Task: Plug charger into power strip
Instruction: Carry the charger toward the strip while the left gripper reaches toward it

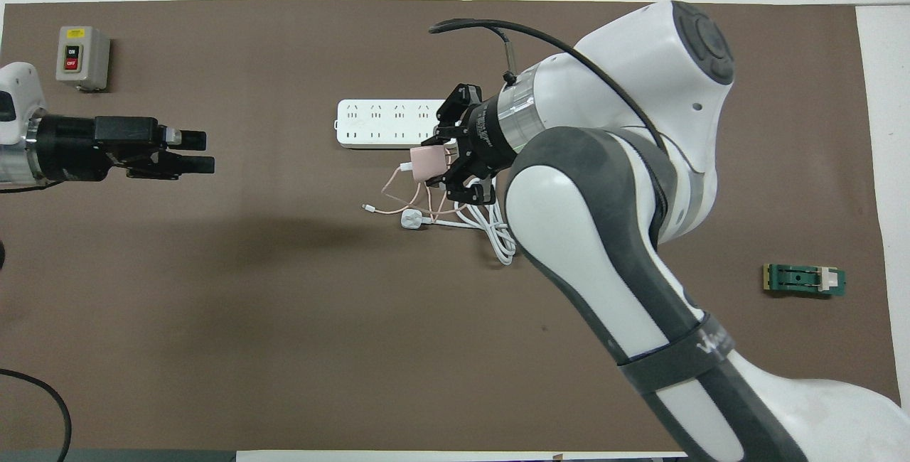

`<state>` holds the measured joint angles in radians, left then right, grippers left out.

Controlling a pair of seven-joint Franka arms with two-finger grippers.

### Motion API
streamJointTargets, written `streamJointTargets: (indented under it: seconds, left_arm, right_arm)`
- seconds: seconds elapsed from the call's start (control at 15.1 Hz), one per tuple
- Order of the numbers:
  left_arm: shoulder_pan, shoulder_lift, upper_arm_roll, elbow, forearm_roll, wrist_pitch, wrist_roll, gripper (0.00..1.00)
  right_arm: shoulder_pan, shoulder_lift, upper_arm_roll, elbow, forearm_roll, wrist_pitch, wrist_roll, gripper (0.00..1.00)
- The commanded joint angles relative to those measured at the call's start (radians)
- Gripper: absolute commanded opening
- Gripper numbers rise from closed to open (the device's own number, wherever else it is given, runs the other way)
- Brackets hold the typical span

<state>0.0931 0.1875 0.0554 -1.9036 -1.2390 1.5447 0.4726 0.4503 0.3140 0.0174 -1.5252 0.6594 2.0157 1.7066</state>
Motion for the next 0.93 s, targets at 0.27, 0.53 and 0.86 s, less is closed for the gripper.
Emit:
streamJointTargets:
  seconds: [0.27, 0.53, 0.86]
  left_arm:
    - [-0.084, 0.095, -0.005, -0.043, -0.218, -0.028, 0.273, 1.0]
    - [-0.133, 0.09, -0.008, -0.051, -0.247, -0.046, 0.276, 1.0]
    - [-0.2, 0.069, -0.006, -0.123, -0.301, -0.008, 0.271, 1.0]
  right_arm:
    - [0.083, 0.056, -0.005, 0.01, 0.06, 0.132, 0.047, 0.0]
    - [0.109, 0.076, -0.005, 0.01, 0.071, 0.167, 0.057, 0.0]
    - [0.111, 0.077, -0.005, 0.01, 0.071, 0.164, 0.059, 0.0]
